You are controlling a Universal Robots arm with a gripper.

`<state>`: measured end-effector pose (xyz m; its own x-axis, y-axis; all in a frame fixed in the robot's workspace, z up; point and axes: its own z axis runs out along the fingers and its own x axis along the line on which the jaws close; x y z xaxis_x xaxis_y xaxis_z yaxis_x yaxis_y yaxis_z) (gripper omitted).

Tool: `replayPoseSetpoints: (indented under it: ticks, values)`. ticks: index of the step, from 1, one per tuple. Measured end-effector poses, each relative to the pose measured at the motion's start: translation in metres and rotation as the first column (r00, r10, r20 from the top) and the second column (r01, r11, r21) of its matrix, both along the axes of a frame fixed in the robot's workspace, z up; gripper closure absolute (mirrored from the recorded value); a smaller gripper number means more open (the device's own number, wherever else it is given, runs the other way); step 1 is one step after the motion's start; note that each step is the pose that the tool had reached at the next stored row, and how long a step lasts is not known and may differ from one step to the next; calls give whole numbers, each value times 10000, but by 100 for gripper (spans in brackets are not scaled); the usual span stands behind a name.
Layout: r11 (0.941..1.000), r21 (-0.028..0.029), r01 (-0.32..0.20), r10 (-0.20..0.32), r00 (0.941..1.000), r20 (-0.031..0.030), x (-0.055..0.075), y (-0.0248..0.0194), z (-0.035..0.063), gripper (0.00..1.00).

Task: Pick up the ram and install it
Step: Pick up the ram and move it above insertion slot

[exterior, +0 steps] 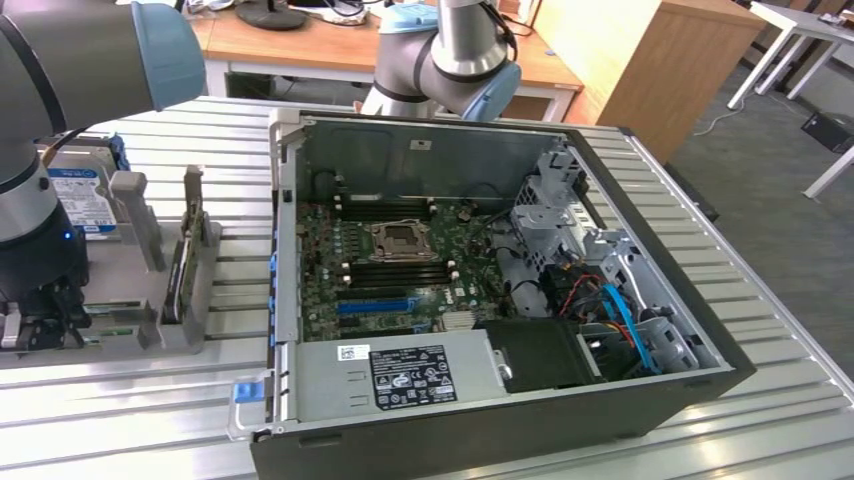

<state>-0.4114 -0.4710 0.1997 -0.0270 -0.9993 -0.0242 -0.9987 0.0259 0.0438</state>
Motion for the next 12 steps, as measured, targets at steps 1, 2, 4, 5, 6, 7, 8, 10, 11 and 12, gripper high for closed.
replayPoseSetpoints:
  ticks: [1,2,4,5,6,7,8,10,11,12]
  values:
    - [10000,0,0,0,10000,0,0,0,0,70]
    - [10000,0,0,0,10000,0,0,0,0,70]
    - [10000,-1,0,0,10000,0,0,0,0,78]
    - [10000,0,-1,1,10000,0,0,0,0,78]
    - [10000,0,0,0,10000,0,0,0,0,85]
    - [10000,0,0,0,10000,0,0,0,0,85]
    - [10000,0,-7,7,10000,1,0,0,0,85]
    - [10000,0,-30,30,10000,0,0,0,0,85]
    - [10000,1,-40,40,10000,1,3,0,-1,85]
    - [10000,1,-52,52,10000,0,10,-1,0,85]
